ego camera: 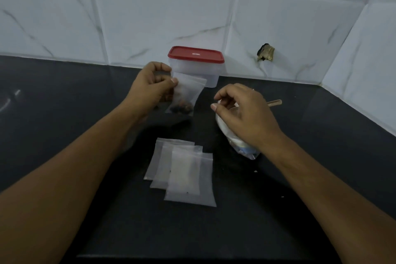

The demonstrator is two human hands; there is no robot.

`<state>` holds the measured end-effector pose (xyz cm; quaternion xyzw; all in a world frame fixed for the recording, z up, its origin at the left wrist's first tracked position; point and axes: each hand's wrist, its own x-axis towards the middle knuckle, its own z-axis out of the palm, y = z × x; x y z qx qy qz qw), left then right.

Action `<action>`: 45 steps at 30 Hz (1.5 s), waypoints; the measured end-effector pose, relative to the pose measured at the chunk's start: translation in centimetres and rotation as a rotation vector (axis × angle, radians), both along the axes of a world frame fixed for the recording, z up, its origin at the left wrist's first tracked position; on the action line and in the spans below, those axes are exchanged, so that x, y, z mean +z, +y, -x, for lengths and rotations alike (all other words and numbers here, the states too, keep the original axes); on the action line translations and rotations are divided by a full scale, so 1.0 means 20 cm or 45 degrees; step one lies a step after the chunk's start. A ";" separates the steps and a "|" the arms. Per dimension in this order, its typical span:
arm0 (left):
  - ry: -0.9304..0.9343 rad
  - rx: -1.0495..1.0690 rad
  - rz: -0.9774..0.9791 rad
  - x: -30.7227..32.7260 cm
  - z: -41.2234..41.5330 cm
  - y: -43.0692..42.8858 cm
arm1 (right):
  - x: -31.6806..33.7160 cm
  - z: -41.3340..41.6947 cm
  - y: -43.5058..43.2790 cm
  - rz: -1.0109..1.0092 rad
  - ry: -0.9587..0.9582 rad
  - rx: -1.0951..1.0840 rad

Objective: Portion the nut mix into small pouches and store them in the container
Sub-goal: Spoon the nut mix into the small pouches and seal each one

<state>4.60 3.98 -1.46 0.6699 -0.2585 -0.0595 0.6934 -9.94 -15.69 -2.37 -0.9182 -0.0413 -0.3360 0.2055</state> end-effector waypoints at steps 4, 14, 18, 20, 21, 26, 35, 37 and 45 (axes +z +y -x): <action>0.029 0.100 -0.066 -0.01 -0.11 0.06 | 0.00 0.00 0.04 0.183 0.047 0.051; -0.159 0.402 -0.378 -0.07 -0.23 0.14 | 0.02 0.03 0.14 0.443 0.218 0.183; -0.282 0.476 -0.601 -0.08 -0.21 0.15 | 0.02 0.04 0.18 0.472 0.376 0.278; -0.335 0.482 -0.704 -0.09 -0.21 0.15 | 0.02 0.05 0.19 0.453 0.430 0.328; -0.364 0.487 -0.749 -0.09 -0.21 0.14 | 0.03 0.05 0.19 0.422 0.452 0.349; -0.478 0.536 -0.962 -0.11 -0.23 0.13 | 0.05 0.08 0.20 0.197 0.606 0.428; -0.560 0.638 -1.130 -0.09 -0.19 0.12 | 0.05 0.08 0.21 0.167 0.788 0.439; -0.595 0.678 -1.088 -0.07 -0.17 0.11 | 0.05 0.08 0.20 0.116 0.809 0.454; -0.797 0.670 -0.805 -0.04 -0.11 0.06 | 0.05 0.08 0.15 -0.202 0.545 0.491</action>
